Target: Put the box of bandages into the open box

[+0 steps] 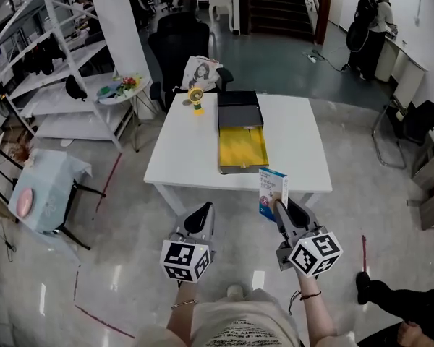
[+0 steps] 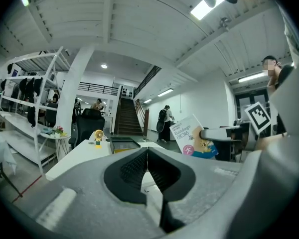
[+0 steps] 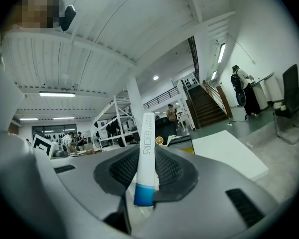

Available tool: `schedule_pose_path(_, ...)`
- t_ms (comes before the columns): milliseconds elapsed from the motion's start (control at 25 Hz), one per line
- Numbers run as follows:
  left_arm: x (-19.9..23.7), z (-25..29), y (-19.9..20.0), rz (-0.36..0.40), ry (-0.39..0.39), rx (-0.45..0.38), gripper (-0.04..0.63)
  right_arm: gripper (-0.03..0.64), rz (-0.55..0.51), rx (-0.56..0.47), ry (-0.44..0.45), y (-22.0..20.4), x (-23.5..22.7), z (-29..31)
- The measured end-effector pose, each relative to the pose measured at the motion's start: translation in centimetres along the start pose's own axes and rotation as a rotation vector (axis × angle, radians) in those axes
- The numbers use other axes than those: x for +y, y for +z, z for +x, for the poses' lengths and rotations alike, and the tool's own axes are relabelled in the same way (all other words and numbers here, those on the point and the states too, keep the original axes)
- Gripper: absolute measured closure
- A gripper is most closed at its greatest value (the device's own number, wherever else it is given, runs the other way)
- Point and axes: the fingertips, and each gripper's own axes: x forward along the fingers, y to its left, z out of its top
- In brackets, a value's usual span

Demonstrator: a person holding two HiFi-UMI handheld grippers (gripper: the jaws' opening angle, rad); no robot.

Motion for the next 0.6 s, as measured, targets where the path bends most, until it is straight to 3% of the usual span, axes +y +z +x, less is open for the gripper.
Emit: schedule_pose_path(600, 4.1, 7.3, -1.5, -0.065, 0.008, 0.031, 0.572, 0.526, 0.054, 0.022, -0.018, -0.1, -5.1, 7.3)
